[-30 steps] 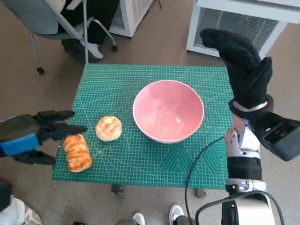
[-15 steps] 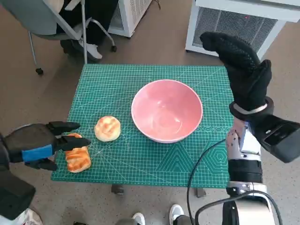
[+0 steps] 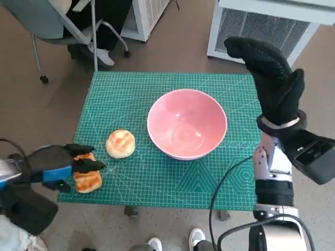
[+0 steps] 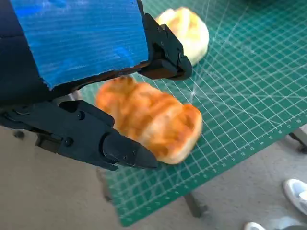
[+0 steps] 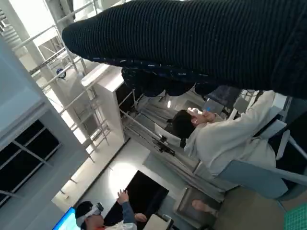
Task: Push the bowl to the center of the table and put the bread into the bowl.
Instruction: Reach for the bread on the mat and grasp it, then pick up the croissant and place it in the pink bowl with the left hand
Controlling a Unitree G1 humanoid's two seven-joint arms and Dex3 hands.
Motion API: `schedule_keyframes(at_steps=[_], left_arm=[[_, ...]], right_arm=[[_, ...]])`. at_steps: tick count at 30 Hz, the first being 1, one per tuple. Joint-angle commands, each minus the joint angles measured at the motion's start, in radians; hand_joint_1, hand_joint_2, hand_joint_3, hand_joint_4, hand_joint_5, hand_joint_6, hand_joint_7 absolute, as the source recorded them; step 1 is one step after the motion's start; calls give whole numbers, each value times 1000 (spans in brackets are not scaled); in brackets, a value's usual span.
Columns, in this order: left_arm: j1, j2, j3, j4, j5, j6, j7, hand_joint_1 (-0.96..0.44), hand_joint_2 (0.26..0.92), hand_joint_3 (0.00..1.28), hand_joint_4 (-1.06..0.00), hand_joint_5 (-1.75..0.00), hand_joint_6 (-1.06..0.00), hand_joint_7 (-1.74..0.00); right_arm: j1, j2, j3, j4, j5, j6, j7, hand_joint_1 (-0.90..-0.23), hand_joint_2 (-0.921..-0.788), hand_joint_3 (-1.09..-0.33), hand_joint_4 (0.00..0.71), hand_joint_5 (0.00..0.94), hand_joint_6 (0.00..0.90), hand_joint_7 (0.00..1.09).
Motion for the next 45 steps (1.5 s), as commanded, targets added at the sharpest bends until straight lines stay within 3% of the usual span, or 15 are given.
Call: schedule_keyframes(at_steps=[1, 2, 3, 4, 5, 7, 10, 12, 17, 19, 21, 27, 34, 37, 45], left_arm=[[-36, -22, -45, 85, 48, -40, 59, -41, 911, 58, -567, -75, -620, -125], [-42, -24, -52, 101, 54, -48, 72, -151, 915, 127, -643, -110, -570, -593], [-47, -27, -58, 118, 60, -60, 88, -221, 917, 179, -691, -134, -528, -904], [-51, -29, -64, 132, 65, -69, 101, -177, 918, 183, -654, -362, -524, -995], [-56, -32, -70, 151, 70, -84, 119, -113, 919, 200, -589, -703, -507, -1138], [-64, -36, -81, 182, 74, -108, 146, -47, 920, 187, -560, -1074, -519, -1210], [-75, -39, -96, 216, 68, -133, 167, -16, 920, 161, -540, -1352, -601, -1069], [-84, -38, -105, 234, 63, -146, 174, -9, 921, 153, -536, -1423, -626, -1024], [-107, -35, -115, 259, 32, -161, 172, -4, 921, 157, -499, -1527, -661, -965], [-114, -29, -113, 251, 21, -157, 166, -2, 921, 177, -504, -1420, -580, -1166], [-120, -23, -107, 234, 2, -147, 152, -4, 921, 181, -471, -1511, -619, -1067], [-127, 4, -66, 137, -111, -105, 86, -2, 921, 149, -513, -1494, -653, -994], [-135, 39, 37, -117, -379, 48, -27, -1, 921, 148, -542, -1243, -599, -1270], [-153, 25, 72, -180, -422, 85, -34, -1, 921, 136, -560, -1197, -609, -1286], [-333, -95, 98, -236, -421, 99, 17, -1, 920, 93, -618, -1124, -642, -1261]], right_arm=[[34, 2, 5, -18, 6, 26, -8, -590, -921, -817, 260, 7, -1, 788], [36, 2, 5, -20, 7, 28, -7, -589, -921, -818, 260, 7, -1, 787], [39, 3, 5, -22, 6, 27, -7, -589, -921, -818, 260, 7, -1, 787], [41, 3, 5, -24, 6, 27, -8, -589, -921, -818, 260, 7, -1, 787], [43, 4, 5, -25, 5, 26, -8, -589, -921, -818, 260, 7, -1, 786], [45, 5, 6, -27, 5, 26, -7, -595, -921, -819, 259, 7, -1, 786], [46, 6, 6, -25, 8, 27, -4, -603, -921, -818, 258, 7, -1, 786], [47, 6, 6, -24, 9, 27, -3, -606, -921, -818, 258, 7, -1, 787], [52, 9, 7, -30, 10, 28, -4, -608, -921, -821, 256, 7, -1, 788], [54, 9, 8, -32, 9, 27, -6, -608, -921, -824, 255, 7, -1, 789], [56, 9, 8, -33, 8, 27, -6, -608, -921, -825, 254, 6, -1, 789], [64, 13, 8, -39, 11, 26, -7, -611, -921, -828, 253, 6, -1, 789], [74, 10, 5, -59, 18, 37, -7, -596, -921, -832, 251, 6, -1, 789], [75, 9, 4, -63, 18, 40, -8, -594, -921, -834, 250, 6, -1, 788], [76, 6, 2, -79, 13, 44, -17, -586, -921, -840, 243, 4, -1, 772]])
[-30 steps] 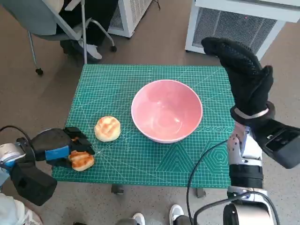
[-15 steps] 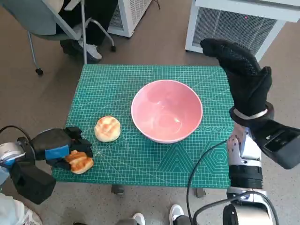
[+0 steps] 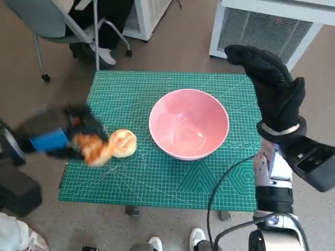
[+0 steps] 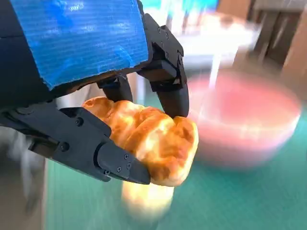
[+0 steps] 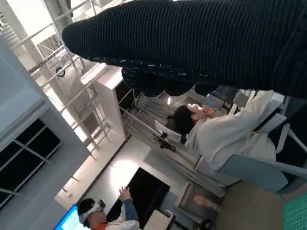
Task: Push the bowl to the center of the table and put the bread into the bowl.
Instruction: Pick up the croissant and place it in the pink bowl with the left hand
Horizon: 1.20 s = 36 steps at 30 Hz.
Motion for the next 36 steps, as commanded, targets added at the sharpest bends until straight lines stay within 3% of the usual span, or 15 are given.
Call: schedule_keyframes(at_steps=[1, 15, 26, 36], left_arm=[[-116, -85, -8, -19, 26, 4, 31, -1, 920, 91, -621, -1123, -644, -1258], [-439, -366, -167, 195, 175, 12, 45, -1, 920, 95, -602, -1163, -650, -1235], [-543, -523, -267, 440, 331, 27, 115, 0, 920, 101, -596, -1115, -654, -1281], [-589, -605, -348, 647, 475, 76, 225, -1, 920, 104, -588, -1136, -652, -1272]], right_arm=[[19, -2, -1, -6, 5, 12, -13, -586, -921, -841, 243, 4, -1, 771], [8, -2, 4, 3, 12, 9, -6, -598, -921, -828, 242, 6, -1, 757], [12, 0, 7, 4, 19, 5, 6, -611, -921, -811, 242, 8, -1, 751], [26, -5, 8, -12, 2, -3, -8, -597, -921, -819, 240, 9, -1, 741]])
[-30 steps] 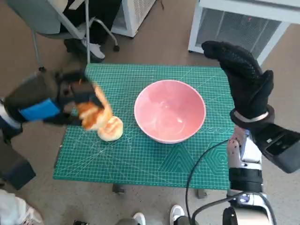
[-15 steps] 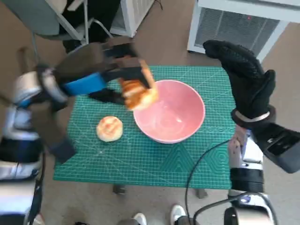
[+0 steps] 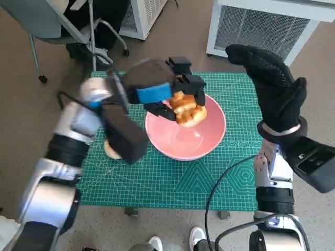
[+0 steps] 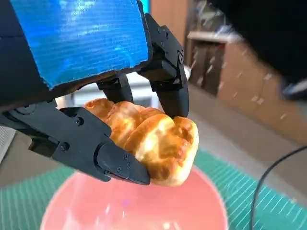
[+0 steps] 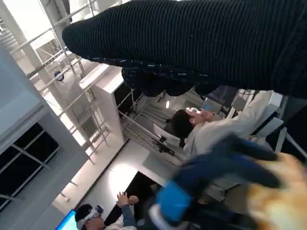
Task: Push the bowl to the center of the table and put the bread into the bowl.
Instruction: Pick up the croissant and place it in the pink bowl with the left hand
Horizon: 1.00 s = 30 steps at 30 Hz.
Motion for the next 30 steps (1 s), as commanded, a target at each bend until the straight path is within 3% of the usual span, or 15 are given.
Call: schedule_keyframes(at_steps=[1, 3, 4, 5, 6, 8, 11, 17, 26, 30], left_arm=[[-38, -29, -33, 81, 48, 42, 39, -1, 920, 110, -585, -1143, -642, -1279], [-37, -38, -37, 102, 49, 69, 26, -1, 921, 154, -541, -1193, -585, -1330], [-36, -40, -39, 107, 48, 81, 17, -124, 921, 204, -497, -937, -528, -1386], [-33, -43, -41, 111, 46, 104, 1, -168, 921, 223, -503, -804, -506, -1408], [-30, -45, -44, 112, 45, 119, -10, -179, 899, 231, -482, -557, -426, -1271], [-27, -50, -50, 115, 42, 160, -43, -125, 873, 133, -350, -231, -349, -655], [-19, -52, -55, 100, 33, 215, -92, -122, 850, 50, -195, -75, -280, -261], [12, -35, -44, 9, 13, 267, -141, -226, 830, 7, -94, -8, -231, -68], [90, 62, -2, -149, -13, 196, -124, -297, 826, 0, -88, -5, -245, -42], [130, 116, 37, -225, -63, 184, -158, -297, 825, 0, -100, -9, -253, -42]], right_arm=[[29, -2, 3, -12, 2, 5, -5, -596, -921, -821, 239, 9, -1, 739], [32, -1, 4, -18, 2, 7, -6, -592, -921, -824, 238, 9, -1, 738], [33, -1, 4, -19, 2, 8, -7, -591, -921, -825, 237, 9, -1, 737], [35, -1, 4, -23, 1, 9, -9, -590, -921, -826, 237, 9, -1, 736], [36, 0, 4, -26, 1, 10, -10, -589, -921, -826, 237, 9, -1, 735], [39, 0, 4, -32, -3, 10, -15, -586, -921, -828, 236, 9, -1, 734], [44, -2, 5, -42, -9, 10, -22, -584, -921, -832, 234, 9, -1, 734], [50, -3, 8, -57, -16, 13, -35, -580, -921, -836, 232, 9, -1, 728], [56, -6, 18, -70, -27, 6, -51, -582, -921, -838, 229, 10, -1, 716], [59, -7, 21, -73, -28, 3, -56, -576, -921, -842, 227, 10, -1, 712]])
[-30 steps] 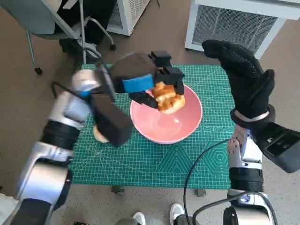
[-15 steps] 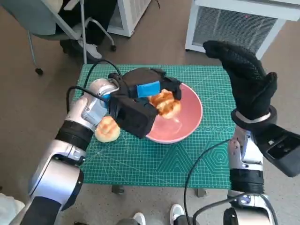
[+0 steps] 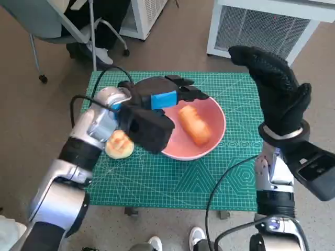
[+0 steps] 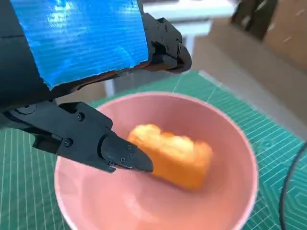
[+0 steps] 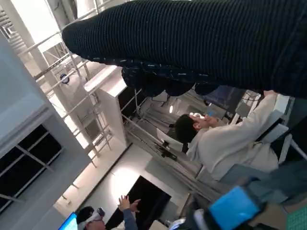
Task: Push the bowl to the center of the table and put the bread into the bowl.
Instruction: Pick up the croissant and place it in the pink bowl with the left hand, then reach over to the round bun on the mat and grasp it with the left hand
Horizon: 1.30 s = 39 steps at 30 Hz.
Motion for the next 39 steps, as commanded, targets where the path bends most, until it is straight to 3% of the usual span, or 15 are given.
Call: schedule_keyframes(at_steps=[1, 8, 19, 29, 39], left_arm=[[59, 88, 58, -95, -67, -16, -37, -296, 824, 0, -103, -9, -254, -42], [142, 217, 133, -169, -146, -68, -83, -319, 834, 4, -126, -13, -265, -46], [309, 355, 227, -278, -210, -17, -116, -279, 830, 1, -166, -19, -300, -67], [426, 404, 258, -303, -188, -1, -90, -282, 815, 0, -202, -17, -320, -71], [439, 379, 227, -264, -157, 40, -89, -269, 813, 0, -213, -9, -327, -66]], right_arm=[[24, -5, 5, -2, -17, 1, -10, -575, -921, -842, 226, 10, -1, 711], [22, -7, 5, 3, -13, 1, -13, -578, -921, -845, 224, 11, -1, 708], [17, -3, 11, 12, -2, 6, -10, -581, -921, -842, 221, 15, -1, 703], [-3, 1, 10, 55, 26, 7, 23, -593, -921, -828, 218, 18, -1, 703], [-31, 2, 0, 112, 44, -8, 64, -598, -921, -807, 221, 26, -1, 707]])
